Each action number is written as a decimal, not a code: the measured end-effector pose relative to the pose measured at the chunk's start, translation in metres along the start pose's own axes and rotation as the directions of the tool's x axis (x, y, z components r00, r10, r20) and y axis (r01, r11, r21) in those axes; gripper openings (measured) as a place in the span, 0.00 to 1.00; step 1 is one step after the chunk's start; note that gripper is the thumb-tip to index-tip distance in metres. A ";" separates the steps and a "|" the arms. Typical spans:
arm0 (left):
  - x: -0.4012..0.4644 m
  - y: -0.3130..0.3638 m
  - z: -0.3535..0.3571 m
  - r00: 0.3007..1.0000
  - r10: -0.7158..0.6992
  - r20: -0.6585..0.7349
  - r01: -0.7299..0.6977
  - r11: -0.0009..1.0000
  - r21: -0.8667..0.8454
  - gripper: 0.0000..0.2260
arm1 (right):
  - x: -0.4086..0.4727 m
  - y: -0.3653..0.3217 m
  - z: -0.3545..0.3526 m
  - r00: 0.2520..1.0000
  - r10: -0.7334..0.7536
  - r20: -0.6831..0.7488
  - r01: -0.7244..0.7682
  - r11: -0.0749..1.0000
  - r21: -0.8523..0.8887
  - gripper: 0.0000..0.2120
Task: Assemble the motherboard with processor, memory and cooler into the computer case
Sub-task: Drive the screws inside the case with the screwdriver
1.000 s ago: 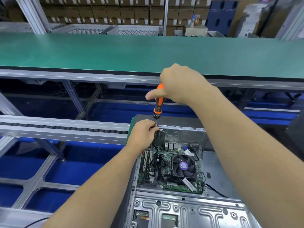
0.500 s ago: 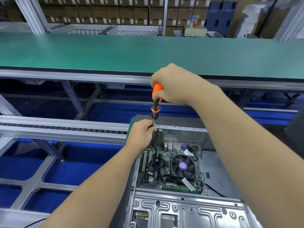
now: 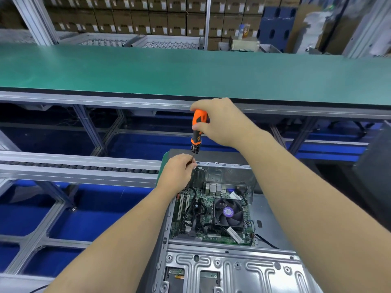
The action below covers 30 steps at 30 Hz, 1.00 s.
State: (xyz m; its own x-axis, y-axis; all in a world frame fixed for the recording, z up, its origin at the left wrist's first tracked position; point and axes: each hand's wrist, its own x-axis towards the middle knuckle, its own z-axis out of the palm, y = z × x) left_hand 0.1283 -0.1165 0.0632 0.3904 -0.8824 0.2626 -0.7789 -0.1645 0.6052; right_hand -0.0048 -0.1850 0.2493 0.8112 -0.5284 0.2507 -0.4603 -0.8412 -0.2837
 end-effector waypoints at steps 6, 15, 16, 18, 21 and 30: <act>-0.004 0.014 -0.007 1.000 -0.004 0.006 0.003 0.999 0.032 0.08 | -0.016 0.003 0.000 0.995 -0.002 -0.105 0.019 0.987 0.159 0.21; -0.013 0.070 -0.021 0.987 0.009 -0.158 -0.032 0.989 -0.145 0.07 | -0.037 0.010 -0.065 0.865 0.099 -0.491 0.097 0.928 0.359 0.19; -0.012 0.082 -0.024 0.986 0.031 -0.164 -0.059 0.984 -0.169 0.08 | -0.040 0.012 -0.074 0.848 0.121 -0.516 0.098 0.921 0.378 0.19; -0.009 0.108 -0.030 0.980 0.065 -0.188 -0.106 0.970 -0.219 0.08 | -0.047 0.020 -0.096 0.799 0.171 -0.576 0.116 0.897 0.427 0.17; 0.002 0.146 -0.041 0.961 0.092 -0.260 -0.159 0.955 -0.251 0.07 | -0.064 0.043 -0.127 0.702 0.242 -0.670 0.170 0.857 0.487 0.11; 0.022 0.214 -0.017 0.917 0.353 -0.188 -0.294 0.913 0.284 0.11 | -0.173 0.181 -0.098 0.622 0.760 -0.189 -0.211 0.395 0.894 0.07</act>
State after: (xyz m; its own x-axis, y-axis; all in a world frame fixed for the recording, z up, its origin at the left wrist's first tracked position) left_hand -0.0214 -0.1634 0.2112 0.1747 -0.7842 0.5954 -0.9650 -0.0164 0.2616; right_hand -0.2638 -0.2566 0.2450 0.0871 -0.9895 0.1152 -0.0306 -0.1182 -0.9925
